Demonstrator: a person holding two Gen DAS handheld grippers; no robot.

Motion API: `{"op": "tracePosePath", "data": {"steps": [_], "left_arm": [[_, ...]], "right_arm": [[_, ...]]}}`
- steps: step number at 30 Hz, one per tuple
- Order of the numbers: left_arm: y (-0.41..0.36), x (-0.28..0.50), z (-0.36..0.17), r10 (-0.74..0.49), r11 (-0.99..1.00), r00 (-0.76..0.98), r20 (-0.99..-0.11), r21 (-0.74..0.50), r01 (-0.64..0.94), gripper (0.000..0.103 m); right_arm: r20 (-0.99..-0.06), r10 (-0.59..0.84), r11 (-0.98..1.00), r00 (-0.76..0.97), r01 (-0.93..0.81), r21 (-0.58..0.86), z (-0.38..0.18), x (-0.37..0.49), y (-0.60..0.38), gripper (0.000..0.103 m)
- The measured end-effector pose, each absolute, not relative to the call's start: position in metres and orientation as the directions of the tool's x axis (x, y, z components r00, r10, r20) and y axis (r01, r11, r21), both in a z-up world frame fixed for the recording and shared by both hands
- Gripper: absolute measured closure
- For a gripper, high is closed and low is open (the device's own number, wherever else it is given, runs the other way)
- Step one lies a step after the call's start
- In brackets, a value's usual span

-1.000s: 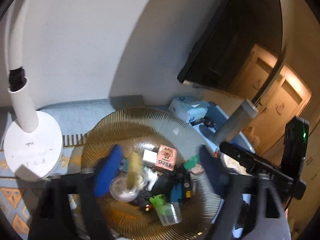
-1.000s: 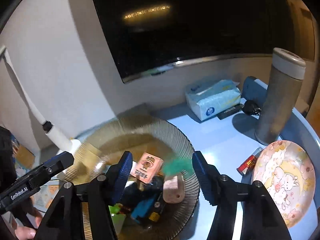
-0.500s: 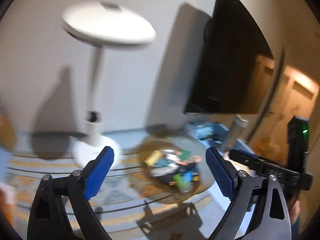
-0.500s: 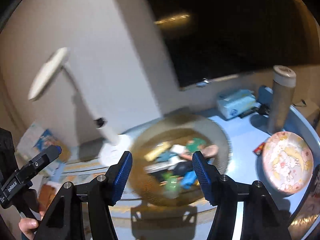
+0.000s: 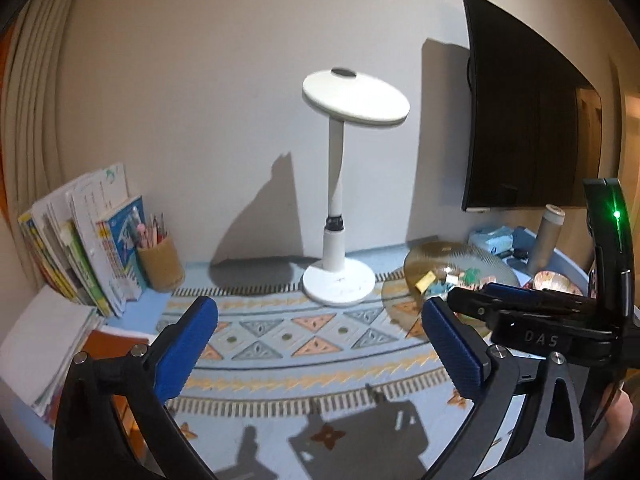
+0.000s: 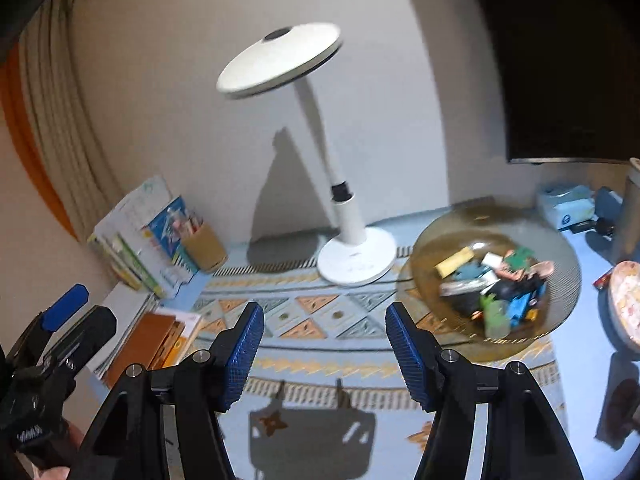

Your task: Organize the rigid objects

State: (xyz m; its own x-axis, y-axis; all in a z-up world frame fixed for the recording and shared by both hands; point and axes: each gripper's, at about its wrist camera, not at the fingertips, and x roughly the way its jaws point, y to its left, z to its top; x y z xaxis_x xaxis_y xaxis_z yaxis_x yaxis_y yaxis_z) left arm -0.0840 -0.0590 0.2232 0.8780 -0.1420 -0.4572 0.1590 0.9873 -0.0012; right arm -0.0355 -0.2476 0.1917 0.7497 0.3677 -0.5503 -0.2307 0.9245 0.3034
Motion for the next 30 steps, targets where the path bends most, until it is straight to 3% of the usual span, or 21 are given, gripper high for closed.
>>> {"op": "tracePosePath", "data": {"steps": [6,11,16,19,21,22,23,30], "left_arm": [[-0.039,-0.052,0.142,-0.11,0.994,0.823,-0.558,-0.05,0.099,0.001],[-0.043,-0.02,0.072,-0.055,0.998,0.775,-0.629,-0.001,0.07,0.001],[-0.042,0.009,0.039,-0.009,0.998,0.756,-0.654,0.036,0.044,0.001],[-0.03,0.018,0.033,-0.02,1.0,0.722,-0.692,-0.029,0.0,0.001],[-0.022,0.025,0.023,-0.072,0.995,0.671,-0.738,-0.096,0.001,0.001],[-0.018,0.028,0.017,-0.093,0.992,0.641,-0.762,-0.125,-0.004,0.001],[-0.014,0.031,0.012,-0.109,0.989,0.614,-0.782,-0.148,-0.013,0.001],[-0.019,0.033,0.008,-0.096,0.992,0.59,-0.802,-0.128,-0.013,0.001]], "right_arm": [[-0.648,0.312,0.95,0.695,-0.217,0.225,0.129,-0.026,-0.222,0.041],[-0.708,0.189,0.981,0.68,-0.164,0.105,0.059,-0.006,-0.217,0.041],[-0.73,0.124,0.989,0.672,-0.141,0.038,0.025,0.014,-0.22,0.041],[-0.738,0.131,0.989,0.662,-0.138,0.052,0.023,0.02,-0.224,0.041],[-0.741,0.12,0.991,0.661,-0.129,0.045,0.022,0.021,-0.225,0.033],[-0.75,0.101,0.993,0.653,-0.112,0.037,0.021,0.023,-0.225,0.021],[-0.756,0.086,0.995,0.649,-0.097,0.03,0.019,0.024,-0.225,0.017],[-0.786,0.061,0.998,0.615,-0.053,0.036,0.013,0.033,-0.23,0.017]]}}
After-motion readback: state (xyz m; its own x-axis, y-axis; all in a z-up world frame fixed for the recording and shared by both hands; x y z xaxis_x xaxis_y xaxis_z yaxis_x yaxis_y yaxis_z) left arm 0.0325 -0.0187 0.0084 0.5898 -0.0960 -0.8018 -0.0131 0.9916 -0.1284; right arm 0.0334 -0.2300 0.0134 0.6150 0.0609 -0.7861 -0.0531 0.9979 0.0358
